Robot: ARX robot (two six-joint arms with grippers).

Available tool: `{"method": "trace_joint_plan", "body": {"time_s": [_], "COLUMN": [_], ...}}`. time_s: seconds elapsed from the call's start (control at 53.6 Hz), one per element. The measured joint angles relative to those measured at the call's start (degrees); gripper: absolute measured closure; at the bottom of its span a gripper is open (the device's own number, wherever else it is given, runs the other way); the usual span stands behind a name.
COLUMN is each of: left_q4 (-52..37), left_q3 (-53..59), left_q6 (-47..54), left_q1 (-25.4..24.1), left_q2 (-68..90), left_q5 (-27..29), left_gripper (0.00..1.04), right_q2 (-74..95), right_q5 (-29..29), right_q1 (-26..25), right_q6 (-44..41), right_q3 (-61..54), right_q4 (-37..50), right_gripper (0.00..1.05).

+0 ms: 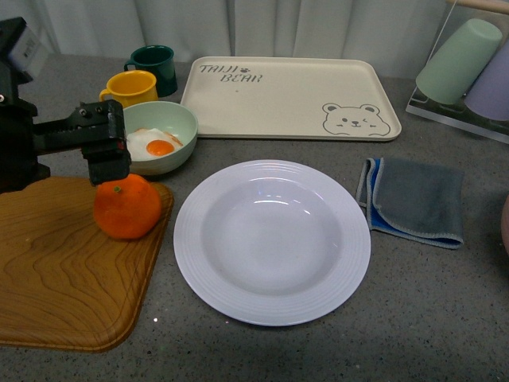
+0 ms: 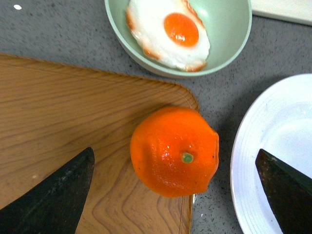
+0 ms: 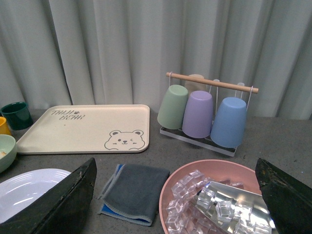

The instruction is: Place orange and plate with both arms

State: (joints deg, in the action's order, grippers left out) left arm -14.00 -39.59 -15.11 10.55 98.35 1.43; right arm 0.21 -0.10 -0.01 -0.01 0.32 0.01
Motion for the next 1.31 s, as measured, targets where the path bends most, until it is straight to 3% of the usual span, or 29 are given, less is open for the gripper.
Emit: {"method": "trace_joint_plan", "body": {"time_s": [0.355, 0.597, 0.84, 1.064, 1.307], "left_q4": [1.7, 1.9, 1.2, 0.7, -0.7], "left_q3": [-4.0, -4.3, -3.3, -3.0, -6.7], "left_q6": [-0.7, -0.9, -1.2, -2.0, -4.3], "left_q1": [0.8, 0.4, 1.2, 8.2, 17.9], "left_q2": [9.0, 10.0, 5.1, -0.4, 5.2], "left_q5": [-1.2, -0.7, -0.8, -0.1, 2.9], "left_gripper": [0.08, 0.46, 0.58, 0.58, 0.58], "right_q2": [0.0, 0.0, 0.0, 0.0, 0.0], "right_q5": [0.0, 0.0, 0.0, 0.0, 0.0], "right_q1": [0.0, 0.0, 0.0, 0.0, 0.0], "right_q6": [0.0, 0.0, 0.0, 0.0, 0.0], "right_q3": [0.0, 0.0, 0.0, 0.0, 0.0], "right_q4": [0.0, 0.0, 0.0, 0.0, 0.0], "right_gripper": [0.09, 0.09, 0.09, 0.09, 0.09]}}
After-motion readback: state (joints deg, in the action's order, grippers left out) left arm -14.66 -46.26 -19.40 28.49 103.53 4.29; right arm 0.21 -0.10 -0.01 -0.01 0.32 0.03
